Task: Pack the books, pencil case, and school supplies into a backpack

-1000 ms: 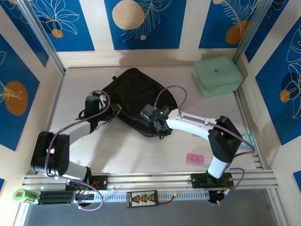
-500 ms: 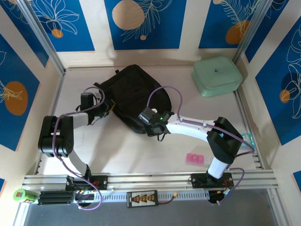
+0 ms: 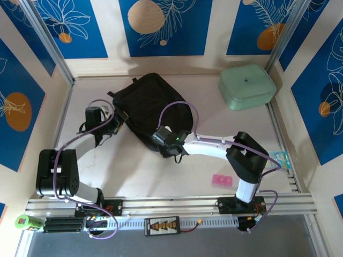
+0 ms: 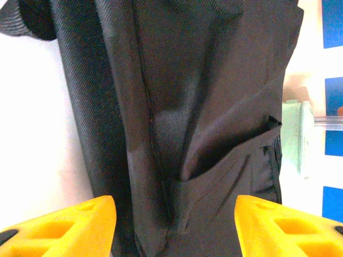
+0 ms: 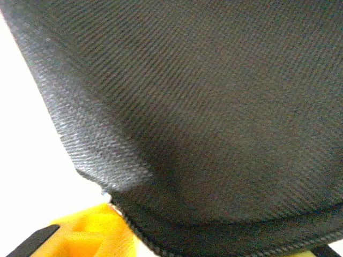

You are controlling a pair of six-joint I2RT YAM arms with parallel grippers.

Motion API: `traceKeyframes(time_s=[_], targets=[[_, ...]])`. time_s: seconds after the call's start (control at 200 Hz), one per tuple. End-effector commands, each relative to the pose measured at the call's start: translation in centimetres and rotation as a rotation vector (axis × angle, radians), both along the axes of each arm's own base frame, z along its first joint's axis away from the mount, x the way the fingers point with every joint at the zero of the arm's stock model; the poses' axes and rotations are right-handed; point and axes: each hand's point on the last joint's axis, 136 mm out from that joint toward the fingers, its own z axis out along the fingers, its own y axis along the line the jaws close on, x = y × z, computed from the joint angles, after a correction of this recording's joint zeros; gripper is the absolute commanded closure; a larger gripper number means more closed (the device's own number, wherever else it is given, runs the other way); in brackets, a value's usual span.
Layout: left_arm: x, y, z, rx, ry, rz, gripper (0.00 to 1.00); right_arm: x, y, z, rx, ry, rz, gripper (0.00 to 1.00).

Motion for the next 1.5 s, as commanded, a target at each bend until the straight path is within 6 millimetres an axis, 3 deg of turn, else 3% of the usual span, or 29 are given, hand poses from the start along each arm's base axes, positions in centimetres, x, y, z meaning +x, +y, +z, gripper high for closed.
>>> traceKeyframes(time_s=[0.0, 0.175, 0.355, 0.7, 0.995, 1.18, 1.495], targets=[[-1.7, 0.7, -1.0, 0.028, 0.052, 0.010, 0.39, -0.4, 0.2, 1.7, 0.019, -0.055, 0.018, 0.61], [-2.5, 0.9, -0.5, 0.042, 0.051, 0.017, 0.36, -1.7, 0.5, 1.4, 0.008, -0.052, 0.024, 0.50], [-2.7, 1.2, -0.1, 0.057, 0.042, 0.032, 0.32, -0.5, 1.3, 0.7, -0.044, -0.076, -0.011, 0.50], [-3.1, 0.9, -0.2, 0.030, 0.052, 0.028, 0.30, 1.7, 2.1, 0.9, -0.080, -0.157, -0.042, 0.63], [-3.4, 0.6, -0.1, 0.001, 0.055, 0.030, 0.30, 2.6, 1.6, 1.9, -0.079, -0.211, -0.105, 0.86], [-4.4, -0.1, -0.3, -0.061, 0.067, 0.032, 0.31, 2.3, 1.6, 2.6, -0.051, -0.208, -0.094, 1.00], [-6.8, -3.4, -0.3, -0.146, 0.082, 0.009, 0.32, -0.4, 2.4, 2.9, 0.047, -0.091, -0.012, 1.00]])
